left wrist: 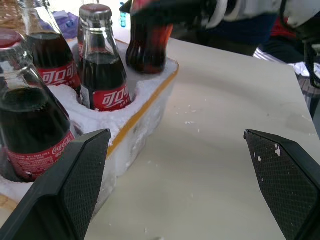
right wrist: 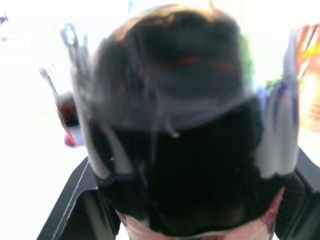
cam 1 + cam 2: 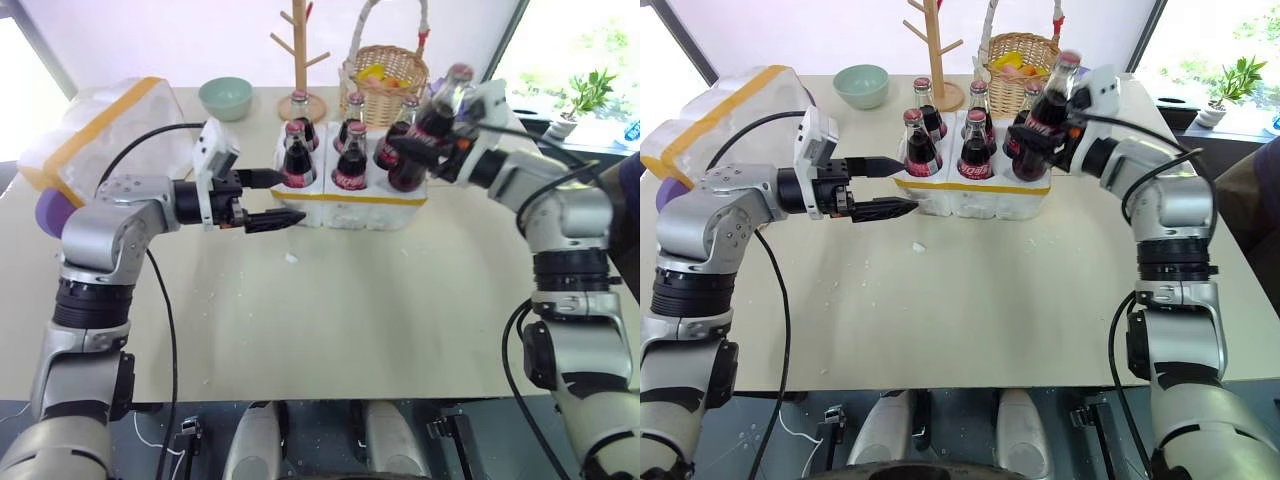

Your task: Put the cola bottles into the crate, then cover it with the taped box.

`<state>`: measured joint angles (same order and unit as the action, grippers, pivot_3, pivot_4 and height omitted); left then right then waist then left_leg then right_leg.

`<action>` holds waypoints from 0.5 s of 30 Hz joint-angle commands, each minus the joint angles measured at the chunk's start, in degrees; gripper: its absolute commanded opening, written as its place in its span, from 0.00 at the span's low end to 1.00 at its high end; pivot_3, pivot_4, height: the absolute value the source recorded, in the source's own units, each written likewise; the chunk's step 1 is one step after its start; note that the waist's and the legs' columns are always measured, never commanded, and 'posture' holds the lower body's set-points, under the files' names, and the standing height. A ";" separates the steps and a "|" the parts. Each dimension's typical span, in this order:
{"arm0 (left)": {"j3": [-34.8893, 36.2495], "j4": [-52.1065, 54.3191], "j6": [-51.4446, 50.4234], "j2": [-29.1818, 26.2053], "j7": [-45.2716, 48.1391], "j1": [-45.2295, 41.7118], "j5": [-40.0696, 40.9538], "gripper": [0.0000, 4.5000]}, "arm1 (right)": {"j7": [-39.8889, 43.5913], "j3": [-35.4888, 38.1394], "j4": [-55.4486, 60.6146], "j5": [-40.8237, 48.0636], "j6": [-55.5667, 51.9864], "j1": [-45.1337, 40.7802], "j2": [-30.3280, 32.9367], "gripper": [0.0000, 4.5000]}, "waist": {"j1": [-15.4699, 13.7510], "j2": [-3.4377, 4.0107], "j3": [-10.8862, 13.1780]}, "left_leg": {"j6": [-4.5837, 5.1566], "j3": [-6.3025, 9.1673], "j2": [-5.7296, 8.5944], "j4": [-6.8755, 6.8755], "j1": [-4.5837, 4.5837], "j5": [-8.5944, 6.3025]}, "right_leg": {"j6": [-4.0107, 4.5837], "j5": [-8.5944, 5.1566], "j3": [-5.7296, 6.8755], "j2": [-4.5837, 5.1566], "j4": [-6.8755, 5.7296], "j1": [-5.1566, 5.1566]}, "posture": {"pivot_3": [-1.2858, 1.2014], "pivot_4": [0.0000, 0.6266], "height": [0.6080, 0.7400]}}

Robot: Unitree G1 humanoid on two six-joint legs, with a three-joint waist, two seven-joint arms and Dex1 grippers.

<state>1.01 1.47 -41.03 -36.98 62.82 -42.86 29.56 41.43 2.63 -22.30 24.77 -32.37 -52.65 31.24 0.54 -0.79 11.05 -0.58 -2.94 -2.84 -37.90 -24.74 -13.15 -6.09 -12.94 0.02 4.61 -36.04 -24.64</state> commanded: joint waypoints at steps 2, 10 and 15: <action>2.54 2.81 -0.13 -1.58 -1.09 0.81 1.67 1.00 | 1.23 -1.59 -3.47 -4.26 5.05 -0.26 -1.30 0.64 | 0.03 0.00 0.00 | 0.00 0.00 0.00 0.00 -0.01 0.00 | 0.00 0.00 0.01 0.00 0.00 -0.01 | 0.52 0.24 1.00; 4.54 2.22 -0.01 -5.11 -2.21 2.19 2.03 1.00 | 0.03 -2.48 -7.49 -8.55 8.23 1.01 -3.54 0.99 | 0.32 -0.03 -0.02 | 0.00 0.00 -0.01 0.00 -0.01 0.00 | -0.01 0.00 0.02 0.00 -0.02 -0.01 | 0.52 0.24 1.00; 12.13 2.43 -3.21 -14.78 -0.71 5.94 4.28 1.00 | 4.38 2.32 6.30 -3.53 0.59 4.84 3.53 0.99 | 0.11 -0.02 0.02 | 0.00 0.01 -0.02 0.01 0.02 0.00 | 0.00 -0.01 0.02 0.00 -0.05 -0.02 | 0.52 0.24 1.00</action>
<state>8.73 2.68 -43.44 -49.47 61.42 -36.87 32.57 44.27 1.22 -21.31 19.17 -29.83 -47.55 32.02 0.65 -0.81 11.07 -0.58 -2.93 -2.87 -37.87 -24.81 -13.15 -6.09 -12.95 0.06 4.62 -36.07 -24.74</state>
